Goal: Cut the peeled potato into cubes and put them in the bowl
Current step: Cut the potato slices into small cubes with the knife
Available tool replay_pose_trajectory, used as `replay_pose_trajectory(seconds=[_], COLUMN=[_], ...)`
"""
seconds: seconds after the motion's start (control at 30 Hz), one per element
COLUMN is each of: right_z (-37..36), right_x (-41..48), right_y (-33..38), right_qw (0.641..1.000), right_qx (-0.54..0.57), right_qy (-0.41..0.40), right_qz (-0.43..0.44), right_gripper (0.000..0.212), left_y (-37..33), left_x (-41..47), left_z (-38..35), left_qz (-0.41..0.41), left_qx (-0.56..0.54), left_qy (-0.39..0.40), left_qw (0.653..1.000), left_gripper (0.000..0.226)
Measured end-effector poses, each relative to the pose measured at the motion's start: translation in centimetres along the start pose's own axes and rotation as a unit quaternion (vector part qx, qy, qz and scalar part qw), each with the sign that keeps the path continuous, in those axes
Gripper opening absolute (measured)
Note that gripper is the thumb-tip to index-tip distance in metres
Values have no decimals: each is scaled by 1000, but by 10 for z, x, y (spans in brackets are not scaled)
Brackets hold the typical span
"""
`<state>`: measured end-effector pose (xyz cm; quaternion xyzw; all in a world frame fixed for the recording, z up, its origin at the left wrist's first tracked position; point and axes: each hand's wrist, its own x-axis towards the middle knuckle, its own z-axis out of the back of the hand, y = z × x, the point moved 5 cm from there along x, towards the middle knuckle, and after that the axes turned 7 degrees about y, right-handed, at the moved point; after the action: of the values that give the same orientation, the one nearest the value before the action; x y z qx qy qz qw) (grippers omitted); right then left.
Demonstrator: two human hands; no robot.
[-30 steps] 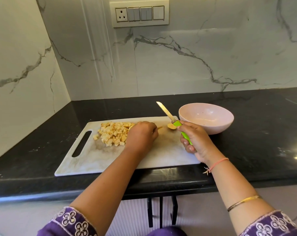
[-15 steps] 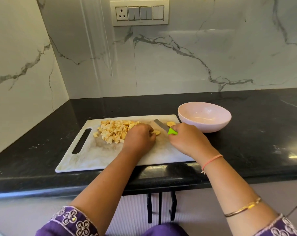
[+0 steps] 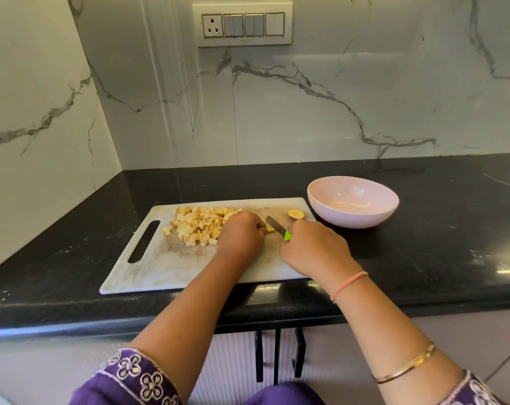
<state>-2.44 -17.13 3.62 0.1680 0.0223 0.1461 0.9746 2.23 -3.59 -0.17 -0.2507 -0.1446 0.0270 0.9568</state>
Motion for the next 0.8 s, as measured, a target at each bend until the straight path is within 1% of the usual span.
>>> replay_pose_trajectory(seconds=[0.2,0.27,0.37,0.43,0.5,0.57,0.7,0.8], right_z=[1,2,3,5,9,12,13,9], right_x=[-18,-25,-33,-38,-40,-39,-33,-28], right_y=[9,11,11,12,10,6,-3,-8], right_qw=[999,997,996,995,995,997,999,1000], right_qx=[-50,-70,-90,-96,-95,-76,-35,-22], right_qy=[1,-7,0,6,12,14,5,-6], right_qz=[15,21,29,34,34,26,5,-6], right_gripper=[3,5,17,14,7,8,24,26], left_y=[-3,-2,-2,-1,0,-2,-7,-7], left_x=[0,0,0,0,-1,-4,-7,-8], left_z=[-3,-5,-6,-6,-7,-7,-3,-3], left_qz=[18,23,23,22,19,10,-4,-2], left_qx=[25,23,23,22,20,22,-4,-25], left_qy=[-16,-16,-14,-15,-15,-16,-29,-23], left_qw=[999,999,999,999,999,1000,1000,999], left_gripper=[20,20,20,20,19,19,24,29])
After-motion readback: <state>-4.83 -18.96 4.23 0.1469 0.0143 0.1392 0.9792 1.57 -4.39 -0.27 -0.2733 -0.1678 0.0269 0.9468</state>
